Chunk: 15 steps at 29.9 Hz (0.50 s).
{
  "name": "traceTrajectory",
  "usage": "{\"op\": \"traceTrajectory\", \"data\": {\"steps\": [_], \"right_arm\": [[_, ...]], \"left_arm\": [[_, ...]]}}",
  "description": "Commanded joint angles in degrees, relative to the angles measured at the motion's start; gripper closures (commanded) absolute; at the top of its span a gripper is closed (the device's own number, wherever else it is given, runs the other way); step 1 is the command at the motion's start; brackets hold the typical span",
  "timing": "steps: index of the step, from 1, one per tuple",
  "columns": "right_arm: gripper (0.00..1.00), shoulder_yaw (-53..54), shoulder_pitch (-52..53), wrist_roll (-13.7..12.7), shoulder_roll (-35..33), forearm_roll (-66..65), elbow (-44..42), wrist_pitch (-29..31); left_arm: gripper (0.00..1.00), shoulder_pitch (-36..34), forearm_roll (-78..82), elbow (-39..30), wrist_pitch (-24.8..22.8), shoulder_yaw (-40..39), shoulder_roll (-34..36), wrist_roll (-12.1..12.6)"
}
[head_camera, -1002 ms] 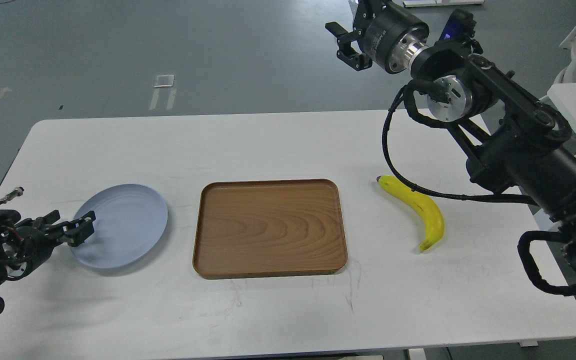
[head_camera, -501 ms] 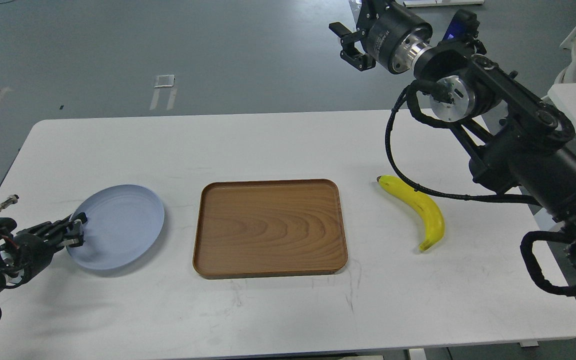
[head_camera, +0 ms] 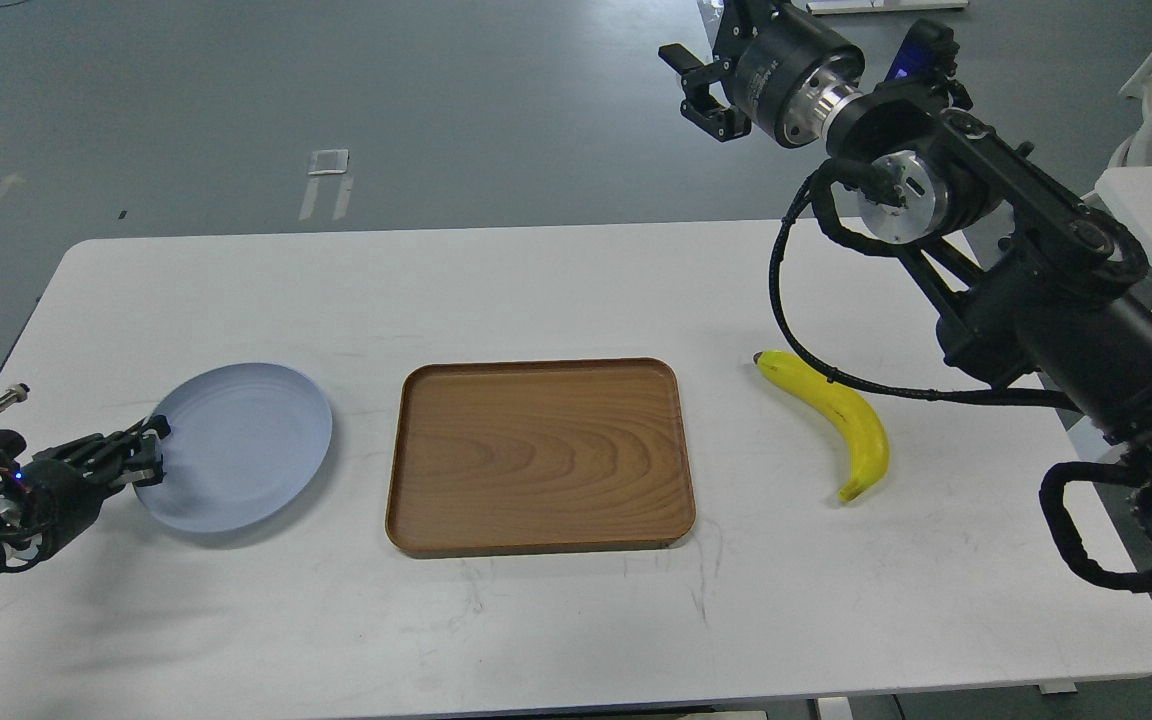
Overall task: Place banana on plate with both arms
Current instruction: 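Grip the plate rim with the left gripper and lift it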
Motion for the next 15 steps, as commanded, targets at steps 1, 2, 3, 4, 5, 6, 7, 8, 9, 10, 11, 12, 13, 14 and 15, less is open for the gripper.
{"op": "traceTrajectory", "data": {"steps": [1,2,3,4,5,6,7,8,9,10,11,12,13,14,15], "right_arm": [[0.0,0.0,0.09,0.08,-0.01,0.02,0.0,-0.02],[0.0,0.0,0.09,0.08,-0.01,0.02,0.0,-0.02],[0.0,0.0,0.09,-0.01,-0.01,0.02,0.0,-0.02],[0.0,0.09,0.18,0.08,-0.01,0.02,0.0,-0.02],[0.0,0.09,0.26,-0.01,-0.01,0.02,0.0,-0.02],[0.0,0.09,0.26,0.08,-0.01,0.02,0.0,-0.02],[0.0,0.01,0.26,-0.01,-0.01,0.02,0.0,-0.02],[0.0,0.09,0.35,-0.01,-0.1,0.02,0.0,-0.02],[0.0,0.09,0.35,0.08,-0.1,0.02,0.0,-0.02],[0.0,0.01,0.35,-0.01,-0.19,0.02,0.0,-0.02],[0.0,0.09,0.35,-0.01,-0.28,0.02,0.0,-0.02],[0.0,0.09,0.35,0.08,-0.36,0.02,0.0,-0.02],[0.0,0.09,0.44,-0.01,-0.63,0.02,0.0,-0.02],[0.0,0.01,0.44,-0.01,-0.72,0.02,0.08,-0.02],[0.0,0.0,0.35,-0.01,-0.8,0.02,0.09,-0.02]], "left_arm": [[1.0,-1.32,-4.14,-5.65,-0.08,-0.36,2.43,-1.95],[1.0,-1.76,-4.4,-6.8,-0.08,-0.27,2.87,-1.95],[1.0,-2.02,-4.41,-7.94,-0.08,-0.27,3.13,-1.95],[1.0,-2.81,-4.41,-9.61,0.01,-0.27,3.57,-1.95],[1.0,-3.69,-4.49,-11.1,-0.08,-0.35,3.66,-1.95],[1.0,-4.22,-4.84,-11.73,-0.08,-0.36,3.66,-1.95],[1.0,-5.35,-5.02,-12.52,-0.16,-0.36,3.66,-1.95],[1.0,-5.71,-5.11,-12.78,-0.34,-0.44,3.58,-1.95],[1.0,-6.15,-5.28,-12.87,-0.43,-0.53,3.58,-1.95],[1.0,-6.68,-5.63,-13.14,-0.52,-0.62,3.58,-2.04],[1.0,-6.94,-5.98,-13.05,-0.78,-0.53,3.58,-2.13],[1.0,-6.95,-6.16,-13.05,-1.3,-0.53,3.66,-2.22],[1.0,-7.21,-6.69,-12.96,-2.96,-0.71,3.84,-2.65],[1.0,-7.38,-7.13,-13.05,-4.02,-0.79,4.1,-3.27],[1.0,-7.47,-7.74,-13.14,-4.9,-0.97,4.28,-3.32]]}}
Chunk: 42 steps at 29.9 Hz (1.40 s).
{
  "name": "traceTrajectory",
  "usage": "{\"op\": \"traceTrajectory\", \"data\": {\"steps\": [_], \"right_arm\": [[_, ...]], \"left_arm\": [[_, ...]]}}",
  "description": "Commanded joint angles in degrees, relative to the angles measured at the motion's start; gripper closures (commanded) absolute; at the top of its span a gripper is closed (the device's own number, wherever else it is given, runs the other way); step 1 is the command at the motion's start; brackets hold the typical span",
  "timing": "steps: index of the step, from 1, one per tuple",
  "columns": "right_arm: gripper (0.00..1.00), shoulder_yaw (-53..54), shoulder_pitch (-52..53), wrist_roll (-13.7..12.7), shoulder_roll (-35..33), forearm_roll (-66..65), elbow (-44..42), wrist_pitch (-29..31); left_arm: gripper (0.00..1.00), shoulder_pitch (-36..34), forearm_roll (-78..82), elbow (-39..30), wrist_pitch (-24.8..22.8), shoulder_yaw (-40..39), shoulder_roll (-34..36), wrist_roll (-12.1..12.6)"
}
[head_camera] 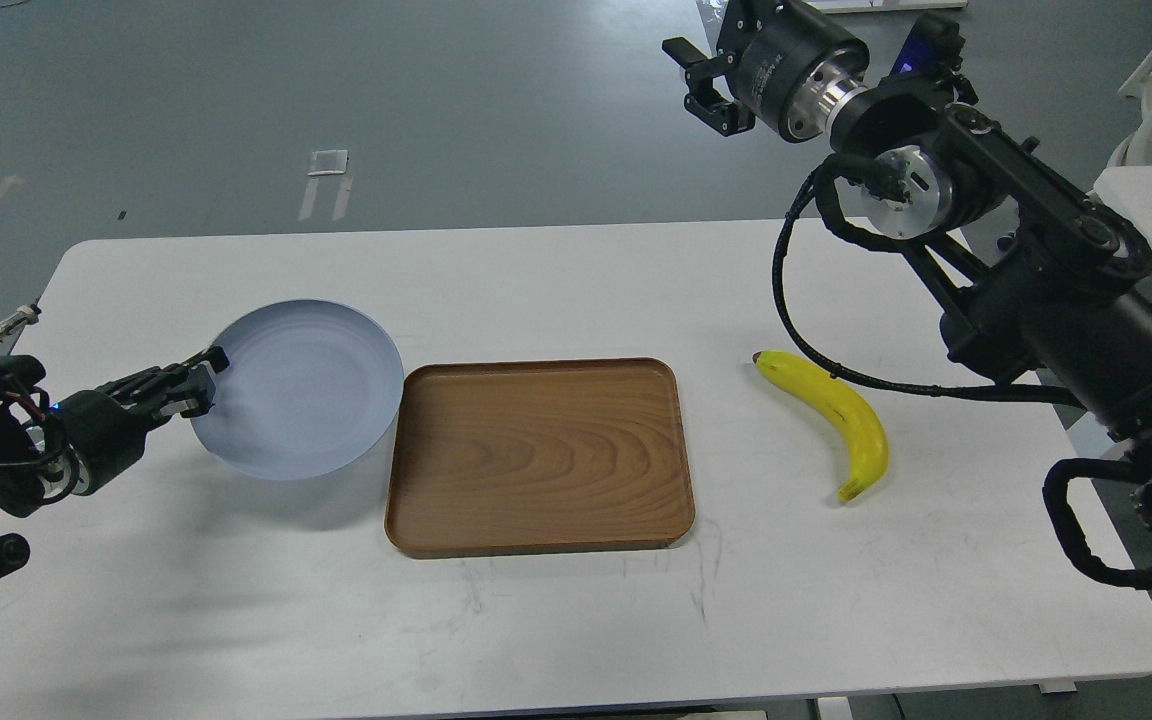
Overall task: Place banana on plate with both arms
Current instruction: 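Grip the plate rim with the left gripper and lift it, then carry the plate over the wooden tray and lower it down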
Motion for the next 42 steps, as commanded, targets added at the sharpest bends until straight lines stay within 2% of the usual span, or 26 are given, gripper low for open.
{"op": "traceTrajectory", "data": {"steps": [1,7,13,23,27,33,42], "right_arm": [[0.0,-0.07,-0.04,0.04,-0.33,-0.01,0.34,0.01],[0.0,-0.07,0.05,-0.05,-0.41,-0.01,0.43,0.01],[0.0,-0.16,0.05,-0.05,-0.5,-0.09,0.34,0.01],[0.0,-0.07,-0.13,-0.05,-1.56,-0.01,0.34,0.01],[0.0,0.01,-0.22,-0.05,-1.56,-0.01,0.34,0.01],[0.0,0.01,-0.13,-0.05,-1.56,-0.01,0.34,0.01],[0.0,0.1,-0.13,-0.05,-1.99,-0.01,0.43,0.01]], "left_arm": [[1.0,-0.47,-2.36,-0.4,-3.56,-0.78,0.99,-0.75],[1.0,-0.64,-2.45,-3.04,-3.57,-0.78,-0.4,-0.75],[1.0,-3.1,-2.19,-2.86,-3.48,-0.17,-9.1,-0.75],[1.0,-6.35,-0.44,-1.72,-3.57,1.32,-16.93,0.88],[1.0,-7.67,2.55,0.29,-3.4,5.01,-20.7,2.29],[1.0,-8.81,2.64,5.39,-3.39,7.73,-25.01,2.56],[1.0,-9.87,2.64,8.12,-3.48,10.63,-28.36,2.56]]}}
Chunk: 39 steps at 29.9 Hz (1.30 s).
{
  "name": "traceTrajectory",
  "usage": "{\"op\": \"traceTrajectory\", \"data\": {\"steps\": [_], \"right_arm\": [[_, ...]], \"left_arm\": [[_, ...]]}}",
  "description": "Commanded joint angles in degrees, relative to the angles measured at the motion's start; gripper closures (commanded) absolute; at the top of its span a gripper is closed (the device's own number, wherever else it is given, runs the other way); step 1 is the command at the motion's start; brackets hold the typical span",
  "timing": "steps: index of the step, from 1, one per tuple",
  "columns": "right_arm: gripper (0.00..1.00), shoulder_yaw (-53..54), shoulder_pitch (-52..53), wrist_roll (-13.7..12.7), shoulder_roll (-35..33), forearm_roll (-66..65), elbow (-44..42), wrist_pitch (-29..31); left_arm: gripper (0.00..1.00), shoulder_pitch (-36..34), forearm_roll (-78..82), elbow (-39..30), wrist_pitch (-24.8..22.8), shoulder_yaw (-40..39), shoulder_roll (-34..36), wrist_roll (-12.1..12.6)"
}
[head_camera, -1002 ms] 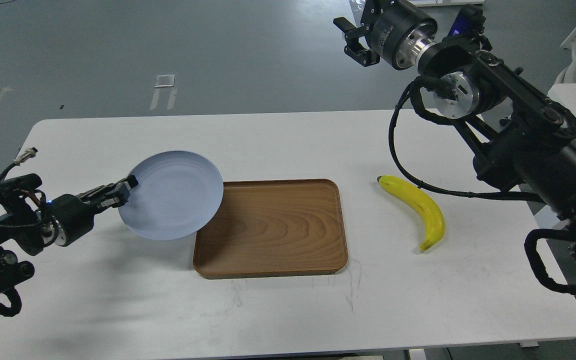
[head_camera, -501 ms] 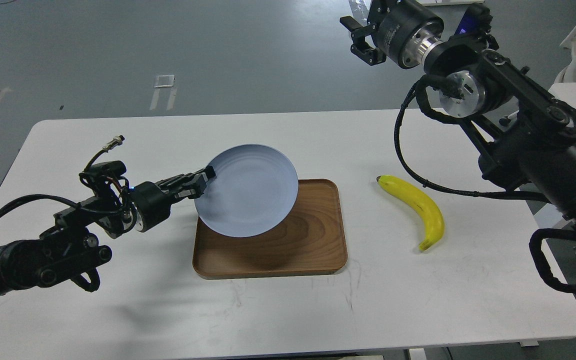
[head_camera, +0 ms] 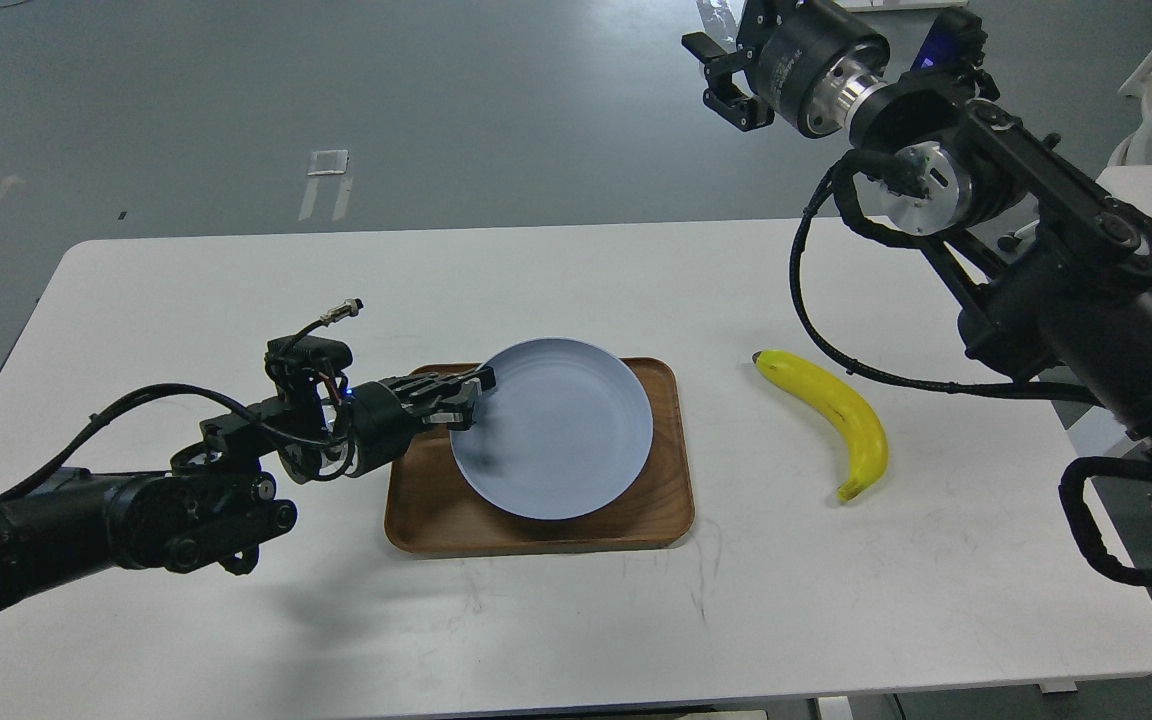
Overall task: Place banana on plate with both arms
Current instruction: 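Carry the plate over the wooden tray and lower it down, then open the left gripper and raise it away from the plate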
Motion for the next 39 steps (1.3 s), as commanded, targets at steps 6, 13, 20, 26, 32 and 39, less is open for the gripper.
{"op": "traceTrajectory", "data": {"steps": [6,13,20,26,32,39], "right_arm": [[0.0,0.06,-0.08,0.0,-0.72,0.0,0.08,0.0],[0.0,0.06,-0.08,0.0,-1.07,0.0,0.08,0.0],[0.0,0.15,-0.25,0.0,-1.07,0.09,0.17,0.0],[0.0,0.24,-0.43,0.0,-2.3,0.09,0.7,0.0],[0.0,0.06,-0.69,0.0,-2.39,0.09,1.22,0.09],[0.0,-0.29,-3.41,0.09,-2.04,-0.08,2.54,0.53]], "left_arm": [[1.0,0.02,-0.01,3.59,-0.09,2.88,-1.84,-0.05],[0.88,-0.15,-0.09,3.33,-0.79,2.8,-1.67,-0.93],[0.24,-0.59,-0.09,3.07,-0.96,2.71,-1.67,-0.93],[0.03,-2.17,-1.67,2.98,-0.7,0.96,0.0,-2.33],[0.02,-6.65,-14.49,-2.91,-2.8,-12.83,5.01,-3.35],[0.02,-7.89,-36.61,-3.97,-18.26,-26.54,5.19,-1.48]]}}
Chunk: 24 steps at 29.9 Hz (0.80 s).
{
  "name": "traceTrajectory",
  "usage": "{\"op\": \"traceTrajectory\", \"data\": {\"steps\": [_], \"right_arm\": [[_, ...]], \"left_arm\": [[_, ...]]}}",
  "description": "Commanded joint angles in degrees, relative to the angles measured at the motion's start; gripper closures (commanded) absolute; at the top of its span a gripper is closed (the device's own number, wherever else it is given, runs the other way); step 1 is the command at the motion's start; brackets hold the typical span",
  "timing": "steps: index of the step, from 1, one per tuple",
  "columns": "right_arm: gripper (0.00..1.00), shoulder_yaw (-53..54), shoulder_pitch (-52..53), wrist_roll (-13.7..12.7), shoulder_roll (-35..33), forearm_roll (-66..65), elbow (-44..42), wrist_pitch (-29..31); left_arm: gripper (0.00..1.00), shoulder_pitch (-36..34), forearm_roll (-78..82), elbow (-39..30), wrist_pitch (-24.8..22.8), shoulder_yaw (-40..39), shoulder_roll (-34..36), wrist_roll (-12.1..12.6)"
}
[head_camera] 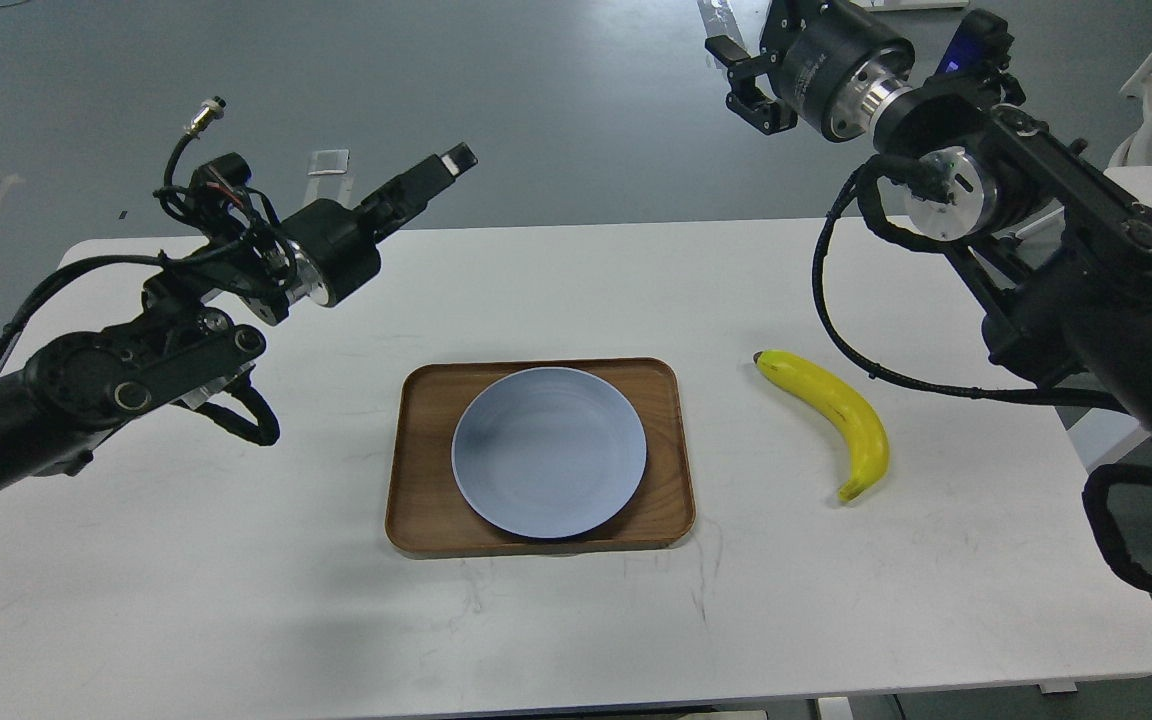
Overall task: Place banana on plate with both arms
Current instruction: 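Open the left gripper and raise it away from the plate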
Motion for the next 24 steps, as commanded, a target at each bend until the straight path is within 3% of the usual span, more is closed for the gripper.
{"op": "traceTrajectory", "data": {"steps": [1,2,5,8,12,16,18,20,24], "right_arm": [[0.0,-0.22,-1.78,0.09,0.2,-0.19,0.91,0.46],[0.0,-0.22,-2.56,0.26,0.29,-0.27,1.35,0.55],[0.0,-0.14,-3.97,0.61,0.64,-0.36,1.44,0.55],[0.0,-0.05,-5.47,0.79,0.73,-0.36,1.44,0.64],[0.0,-0.05,-7.05,0.79,0.64,-0.36,1.53,0.73],[0.0,-0.75,-8.11,0.88,-0.5,-3.86,1.97,1.08],[0.0,-2.85,-8.29,2.45,-3.48,-14.21,2.76,1.95],[0.0,-6.36,-8.11,6.4,-9.0,-29.91,3.55,2.48],[0.0,-10.15,-8.11,9.4,-14.81,-42.53,5.39,2.57]], "left_arm": [[0.02,0.11,-11.96,0.38,-6.08,-6.06,-0.02,3.73],[0.02,0.2,-15.72,0.56,-6.79,-7.46,-0.11,7.66],[0.02,0.37,-23.11,1.35,-6.97,-10.45,-0.98,14.27],[0.02,0.81,-33.13,0.65,-8.98,-16.68,-1.25,18.32],[0.02,1.08,-37.55,0.65,-13.46,-21.35,-1.34,20.62],[0.02,1.25,-37.82,0.56,-13.39,-23.82,-1.52,21.67],[0.02,2.04,-37.73,0.56,-12.95,-23.82,-1.69,21.76],[0.02,3.01,-37.56,0.56,-12.24,-23.82,-1.78,21.5],[0.02,4.15,-37.65,0.56,-12.86,-23.82,-1.52,21.59]]}}
